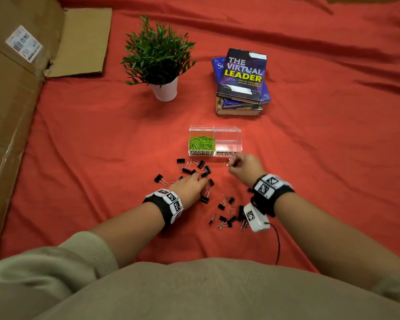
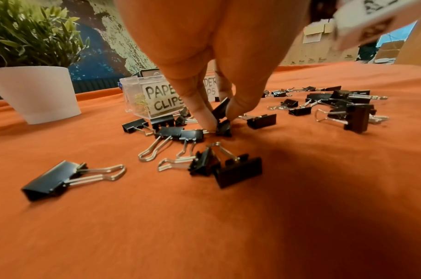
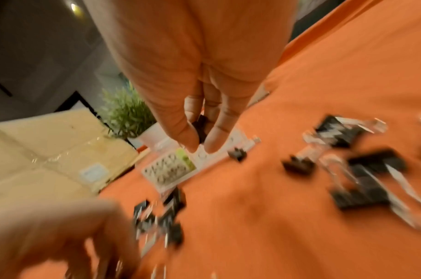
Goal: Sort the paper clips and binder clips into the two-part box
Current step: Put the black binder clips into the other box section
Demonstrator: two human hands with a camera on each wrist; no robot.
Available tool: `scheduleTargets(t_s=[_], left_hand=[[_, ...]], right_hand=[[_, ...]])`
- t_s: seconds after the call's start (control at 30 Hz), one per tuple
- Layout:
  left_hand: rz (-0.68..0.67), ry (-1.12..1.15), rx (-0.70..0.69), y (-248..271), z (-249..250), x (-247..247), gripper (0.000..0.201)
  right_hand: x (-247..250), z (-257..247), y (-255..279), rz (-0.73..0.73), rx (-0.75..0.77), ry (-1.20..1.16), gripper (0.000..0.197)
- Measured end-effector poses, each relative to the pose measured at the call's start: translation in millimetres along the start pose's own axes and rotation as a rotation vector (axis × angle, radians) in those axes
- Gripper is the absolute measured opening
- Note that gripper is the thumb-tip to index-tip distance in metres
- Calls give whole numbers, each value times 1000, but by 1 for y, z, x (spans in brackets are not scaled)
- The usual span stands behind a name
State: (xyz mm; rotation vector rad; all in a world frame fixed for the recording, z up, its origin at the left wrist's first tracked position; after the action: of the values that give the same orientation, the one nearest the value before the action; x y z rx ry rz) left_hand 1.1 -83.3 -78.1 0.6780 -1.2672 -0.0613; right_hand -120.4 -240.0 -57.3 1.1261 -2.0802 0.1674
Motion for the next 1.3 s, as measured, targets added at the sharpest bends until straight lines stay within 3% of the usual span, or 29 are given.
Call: scheduleTargets(t_s=[0.1, 0.23, 0.4, 0.5, 0.57, 0.67, 0.77, 0.93, 1.13, 1.3], left_hand=[[9, -1, 13, -1, 2, 0, 33], [13, 35, 15, -3, 2, -3, 36], [62, 107, -3, -8, -2, 0, 32], [151, 211, 8, -9, -1, 11, 27], [199, 294, 34, -10, 2, 19, 30], [198, 389, 78, -16, 9, 27, 34], [124, 447, 101, -26, 14, 22, 39], [100, 333, 113, -30, 18, 6, 41], [30, 250, 146, -34, 16, 3, 79], [39, 224, 164, -37, 16, 3, 57]], right_hand=[[21, -12, -36, 76, 31, 36, 12], [26, -16, -61, 19, 58, 151, 8], [40, -5, -52, 111, 47, 95, 14], [48, 22, -34, 131, -51, 169, 12], [47, 41, -18, 53, -164, 272, 23], [34, 57, 5, -111, -312, 413, 56], [16, 54, 17, -156, -295, 388, 70], [-8, 41, 22, -156, -159, 372, 38], [-22, 33, 24, -222, -56, 327, 22], [-19, 31, 22, -191, 0, 231, 18]])
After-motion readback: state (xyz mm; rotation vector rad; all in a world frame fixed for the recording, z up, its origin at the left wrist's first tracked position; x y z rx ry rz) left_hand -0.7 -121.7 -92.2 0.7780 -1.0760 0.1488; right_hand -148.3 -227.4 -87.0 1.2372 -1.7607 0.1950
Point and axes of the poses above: each hand's wrist, its own y-axis away from the middle knuckle, its own x-axis out of the back of the hand, z = x × y, the point moved 1 cm from there along -y, towards the middle knuckle, and after that the axes turned 11 degrees about x, right-handed, at the moved point
